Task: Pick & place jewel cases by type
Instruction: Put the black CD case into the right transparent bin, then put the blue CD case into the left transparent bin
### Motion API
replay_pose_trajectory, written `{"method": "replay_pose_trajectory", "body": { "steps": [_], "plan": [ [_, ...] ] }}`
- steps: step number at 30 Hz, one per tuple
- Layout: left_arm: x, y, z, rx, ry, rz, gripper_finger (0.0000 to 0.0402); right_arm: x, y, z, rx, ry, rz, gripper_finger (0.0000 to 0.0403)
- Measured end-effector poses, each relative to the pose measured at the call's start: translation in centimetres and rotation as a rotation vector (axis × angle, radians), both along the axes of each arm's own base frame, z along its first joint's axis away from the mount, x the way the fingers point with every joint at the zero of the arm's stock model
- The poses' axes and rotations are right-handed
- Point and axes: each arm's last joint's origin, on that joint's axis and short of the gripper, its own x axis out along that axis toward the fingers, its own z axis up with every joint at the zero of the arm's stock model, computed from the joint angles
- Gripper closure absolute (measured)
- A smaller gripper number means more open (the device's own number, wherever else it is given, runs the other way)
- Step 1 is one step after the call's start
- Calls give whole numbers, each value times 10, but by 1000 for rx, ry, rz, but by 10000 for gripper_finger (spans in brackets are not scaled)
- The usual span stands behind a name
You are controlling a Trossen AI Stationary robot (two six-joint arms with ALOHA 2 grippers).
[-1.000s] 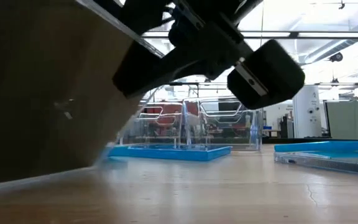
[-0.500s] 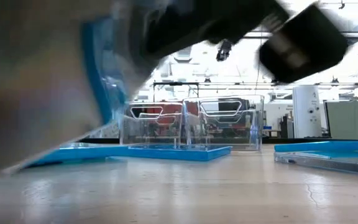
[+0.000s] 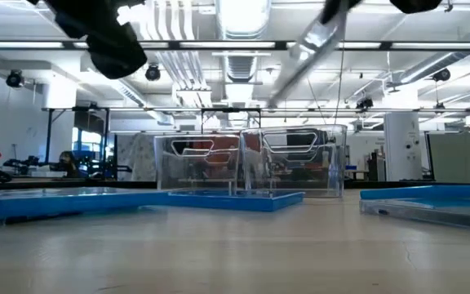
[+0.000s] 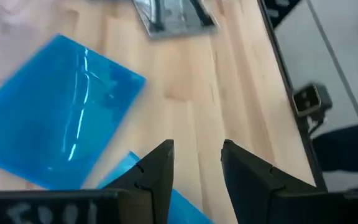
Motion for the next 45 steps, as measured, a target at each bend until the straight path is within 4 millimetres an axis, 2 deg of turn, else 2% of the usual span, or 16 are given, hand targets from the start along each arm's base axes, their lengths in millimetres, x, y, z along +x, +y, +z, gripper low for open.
{"method": "replay_pose_trajectory", "body": {
  "steps": [4, 8, 11, 15, 17, 20, 23, 28, 30, 33, 36, 39, 41, 45],
  "plan": [
    [0, 16, 7, -12, -37, 75, 285, -22, -68, 23, -54, 98, -39, 380],
    [5, 28, 8, -27, -63, 161, 285, -24, -138, 23, 17, 104, 51, 380],
    [8, 36, 7, -29, -68, 208, 285, -27, -187, 5, 111, 84, 114, 380],
    [9, 45, 6, -77, -52, 295, 285, -36, -242, -41, 318, 4, 151, 380],
    [9, 50, 5, -77, -51, 323, 285, -37, -259, -62, 368, -64, 159, 378],
    [9, 56, 4, -80, -46, 374, 285, -31, -272, -83, 365, -167, 155, 359],
    [9, 61, 4, -94, -41, 409, 285, -26, -276, -98, 377, -188, 152, 322],
    [3, 63, -4, -83, 62, 431, 285, -32, -272, -111, 415, -60, 185, 248],
    [-3, 63, -10, -58, 147, 430, 285, -36, -266, -106, 388, 6, 192, 223],
    [-14, 63, -19, -23, 288, 432, 285, -40, -251, -83, 266, 132, 212, 198],
    [-21, 64, -26, 16, 379, 423, 285, -38, -226, -55, 101, 222, 299, 186],
    [-28, 68, -36, 45, 436, 468, 285, -30, -190, -31, 24, 200, 410, 184],
    [-32, 74, -46, 25, 468, 510, 285, -25, -168, -30, 100, 167, 421, 184],
    [-44, 85, -70, -46, 562, 547, 285, -11, -123, -48, 250, 171, 421, 184]
  ]
}}
